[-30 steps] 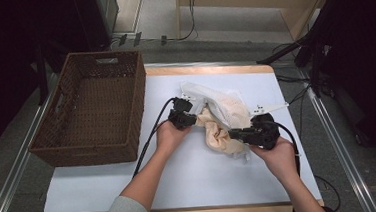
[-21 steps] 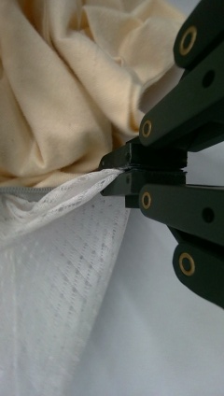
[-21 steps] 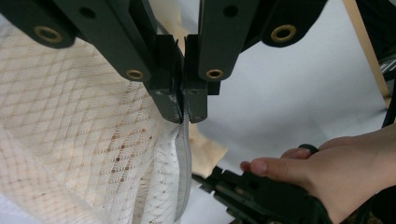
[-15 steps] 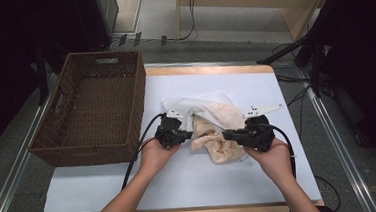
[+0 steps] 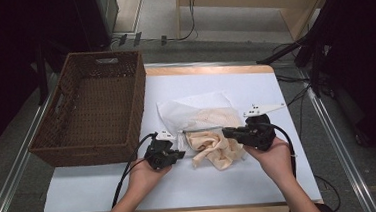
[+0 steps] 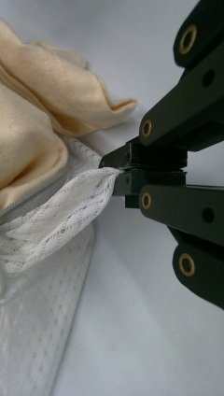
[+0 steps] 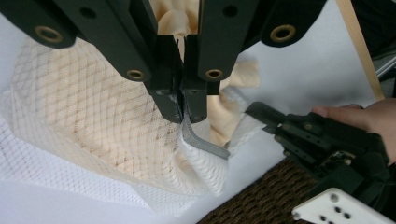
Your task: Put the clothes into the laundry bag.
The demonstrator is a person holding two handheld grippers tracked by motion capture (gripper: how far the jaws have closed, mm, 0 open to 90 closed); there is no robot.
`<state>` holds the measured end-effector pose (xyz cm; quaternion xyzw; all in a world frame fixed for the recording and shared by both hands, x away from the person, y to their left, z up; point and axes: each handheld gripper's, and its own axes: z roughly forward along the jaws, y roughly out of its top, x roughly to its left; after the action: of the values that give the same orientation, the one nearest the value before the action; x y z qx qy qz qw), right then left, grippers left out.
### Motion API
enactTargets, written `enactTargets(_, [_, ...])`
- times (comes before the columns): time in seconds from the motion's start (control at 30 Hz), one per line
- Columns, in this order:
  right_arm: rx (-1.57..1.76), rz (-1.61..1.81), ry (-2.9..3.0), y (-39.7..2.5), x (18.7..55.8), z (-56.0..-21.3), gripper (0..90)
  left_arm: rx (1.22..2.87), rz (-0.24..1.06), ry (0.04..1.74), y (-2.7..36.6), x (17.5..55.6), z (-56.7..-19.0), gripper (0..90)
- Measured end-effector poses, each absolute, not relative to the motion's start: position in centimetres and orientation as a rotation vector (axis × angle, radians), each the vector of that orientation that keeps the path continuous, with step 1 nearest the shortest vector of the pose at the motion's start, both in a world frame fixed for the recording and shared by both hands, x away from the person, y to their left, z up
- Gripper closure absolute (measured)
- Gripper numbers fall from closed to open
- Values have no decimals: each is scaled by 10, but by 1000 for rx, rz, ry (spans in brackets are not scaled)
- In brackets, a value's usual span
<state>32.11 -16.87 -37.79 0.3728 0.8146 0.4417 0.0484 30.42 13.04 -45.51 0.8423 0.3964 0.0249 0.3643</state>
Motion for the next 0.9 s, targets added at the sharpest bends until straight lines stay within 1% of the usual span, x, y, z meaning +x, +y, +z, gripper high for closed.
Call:
enactTargets(0.17, [1130,1303,2499,-166,322,-380,886,2163,42,1021,133,286,-463,898])
enactTargets(0.3, [1126,1295,2499,-167,321,-380,888,2147,23,1034,132,282,-466,880])
enactTargets(0.47, [1115,1291,2505,-167,319,-379,891,2137,91,1010,132,280,-442,793])
enactTargets(0.53, [1118,1289,2505,-167,319,-378,891,2129,118,979,130,277,-430,777])
enactTargets(0.63, [1120,1292,2505,-167,319,-378,891,2124,119,951,125,274,-424,788])
enactTargets(0.9, [1130,1285,2497,-169,314,-377,890,2138,103,897,104,270,-428,852])
